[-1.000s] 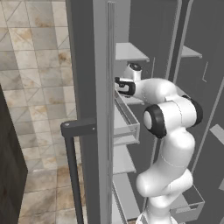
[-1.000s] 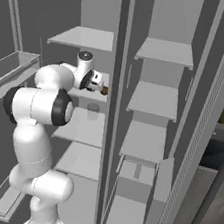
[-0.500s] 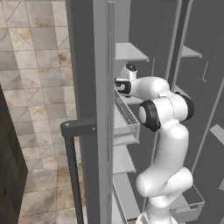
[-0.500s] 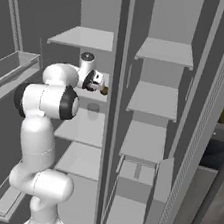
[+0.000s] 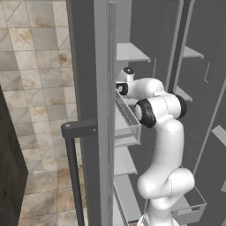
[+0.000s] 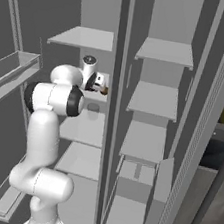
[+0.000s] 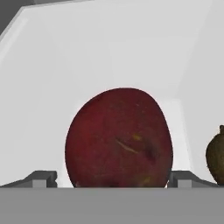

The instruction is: Take the kiwi and potato from the fridge shelf and place them in the freezer drawer to begin freezing them.

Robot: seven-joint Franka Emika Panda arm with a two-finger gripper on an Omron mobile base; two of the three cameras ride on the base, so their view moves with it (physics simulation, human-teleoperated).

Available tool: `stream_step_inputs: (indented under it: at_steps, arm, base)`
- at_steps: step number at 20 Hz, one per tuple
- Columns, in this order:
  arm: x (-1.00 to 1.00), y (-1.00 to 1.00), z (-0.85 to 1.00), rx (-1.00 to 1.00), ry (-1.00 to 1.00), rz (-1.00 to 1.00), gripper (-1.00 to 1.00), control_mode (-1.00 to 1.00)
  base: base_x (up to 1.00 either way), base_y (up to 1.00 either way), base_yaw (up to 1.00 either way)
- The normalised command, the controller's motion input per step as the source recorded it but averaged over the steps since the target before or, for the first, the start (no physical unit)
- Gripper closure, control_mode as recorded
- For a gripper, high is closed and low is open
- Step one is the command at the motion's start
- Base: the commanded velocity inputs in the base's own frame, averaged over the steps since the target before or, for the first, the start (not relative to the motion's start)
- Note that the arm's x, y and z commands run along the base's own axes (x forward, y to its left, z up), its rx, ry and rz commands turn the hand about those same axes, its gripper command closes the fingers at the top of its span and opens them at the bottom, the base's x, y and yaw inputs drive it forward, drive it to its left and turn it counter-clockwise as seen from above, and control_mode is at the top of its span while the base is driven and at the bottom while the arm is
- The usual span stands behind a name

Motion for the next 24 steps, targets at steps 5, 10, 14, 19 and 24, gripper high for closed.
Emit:
stream_step_inputs:
  at_steps: [5, 10, 14, 19, 24]
  arm:
    - [0.43, 0.08, -0.17, 0.0, 0.0, -0.01, -1.0, -1.0]
    - [0.25, 0.09, -0.15, 0.0, 0.0, 0.0, -1.0, -1.0]
    - [0.02, 0.14, -0.47, 0.0, 0.0, 0.0, 1.0, -1.0]
    - [-0.02, 0.05, -0.62, 0.0, 0.0, 0.0, 1.0, -1.0]
    - [-0.32, 0.01, -0.54, 0.01, -0.04, 0.0, 1.0, -1.0]
  base:
    - [0.0, 0.0, 0.0]
    - [0.0, 0.0, 0.0]
    - [0.0, 0.0, 0.0]
    - [0.0, 0.0, 0.0]
    - [0.0, 0.0, 0.0]
